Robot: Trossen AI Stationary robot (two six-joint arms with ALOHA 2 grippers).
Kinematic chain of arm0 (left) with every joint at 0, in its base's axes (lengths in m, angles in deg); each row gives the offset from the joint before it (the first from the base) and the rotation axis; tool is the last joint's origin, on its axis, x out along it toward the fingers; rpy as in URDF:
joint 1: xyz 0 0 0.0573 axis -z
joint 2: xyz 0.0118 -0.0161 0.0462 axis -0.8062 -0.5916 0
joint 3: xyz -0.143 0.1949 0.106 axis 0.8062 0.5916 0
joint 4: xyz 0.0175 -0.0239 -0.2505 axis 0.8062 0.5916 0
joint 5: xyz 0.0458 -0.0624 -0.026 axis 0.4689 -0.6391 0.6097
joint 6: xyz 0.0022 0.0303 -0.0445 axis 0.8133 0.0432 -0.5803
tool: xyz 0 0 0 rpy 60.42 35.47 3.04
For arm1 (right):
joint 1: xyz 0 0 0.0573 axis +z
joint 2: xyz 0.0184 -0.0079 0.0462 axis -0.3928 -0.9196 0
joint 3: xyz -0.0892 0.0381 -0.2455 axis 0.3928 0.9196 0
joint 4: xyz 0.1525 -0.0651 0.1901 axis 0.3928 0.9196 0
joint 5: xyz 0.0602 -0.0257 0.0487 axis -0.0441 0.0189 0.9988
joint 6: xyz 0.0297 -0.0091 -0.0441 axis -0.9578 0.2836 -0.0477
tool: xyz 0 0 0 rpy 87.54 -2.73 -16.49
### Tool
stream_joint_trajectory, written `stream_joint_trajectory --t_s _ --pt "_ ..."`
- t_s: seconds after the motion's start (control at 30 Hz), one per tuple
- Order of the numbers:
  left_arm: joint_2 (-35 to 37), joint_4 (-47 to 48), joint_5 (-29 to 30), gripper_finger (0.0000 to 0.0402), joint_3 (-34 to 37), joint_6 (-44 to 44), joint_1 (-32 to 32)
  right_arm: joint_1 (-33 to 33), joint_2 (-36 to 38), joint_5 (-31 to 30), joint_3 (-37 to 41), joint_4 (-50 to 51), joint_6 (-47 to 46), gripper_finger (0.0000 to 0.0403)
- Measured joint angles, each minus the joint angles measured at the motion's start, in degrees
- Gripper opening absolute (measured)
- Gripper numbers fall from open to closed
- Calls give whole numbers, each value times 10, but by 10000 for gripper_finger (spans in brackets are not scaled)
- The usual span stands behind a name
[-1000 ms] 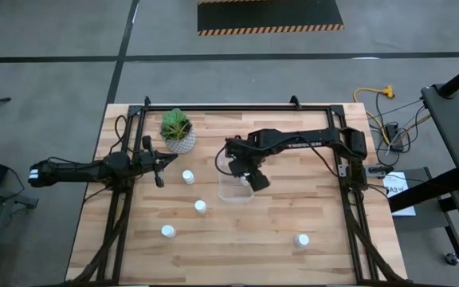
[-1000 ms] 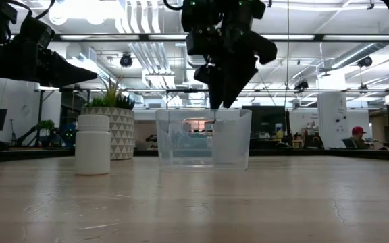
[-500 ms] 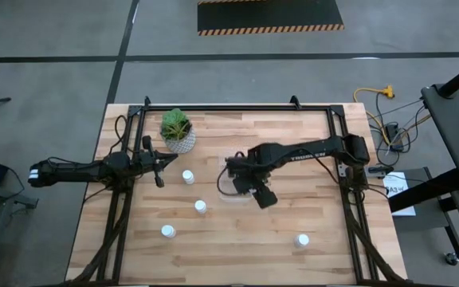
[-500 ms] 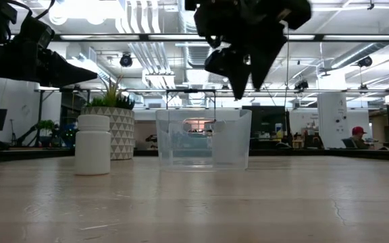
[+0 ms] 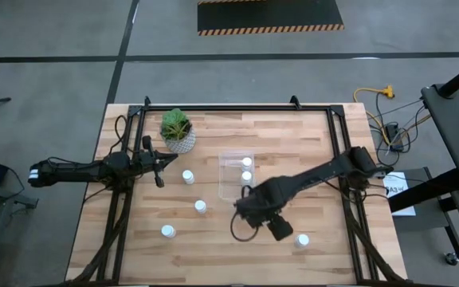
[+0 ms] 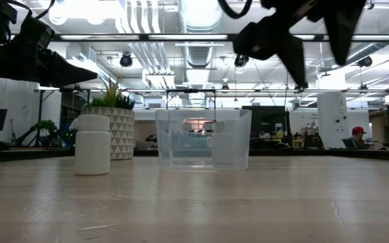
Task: Pick and place pill bottles into a basket
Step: Put the white pill bottle into the transparent container
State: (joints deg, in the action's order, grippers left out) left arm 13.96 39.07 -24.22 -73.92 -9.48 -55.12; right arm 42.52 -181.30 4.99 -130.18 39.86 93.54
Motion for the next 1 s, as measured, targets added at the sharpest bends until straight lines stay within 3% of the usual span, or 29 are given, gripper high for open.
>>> stream_joint_trajectory --t_s 0.4,0.8,1.0 --pt "0 0 0 0 0 0 0 88 16 -28 23 -6 -81 194" --pt "-1 0 0 0 0 0 0 159 146 -95 143 -81 -232 194" --pt "-2 0 0 0 0 0 0 185 194 -99 214 -107 -297 194"
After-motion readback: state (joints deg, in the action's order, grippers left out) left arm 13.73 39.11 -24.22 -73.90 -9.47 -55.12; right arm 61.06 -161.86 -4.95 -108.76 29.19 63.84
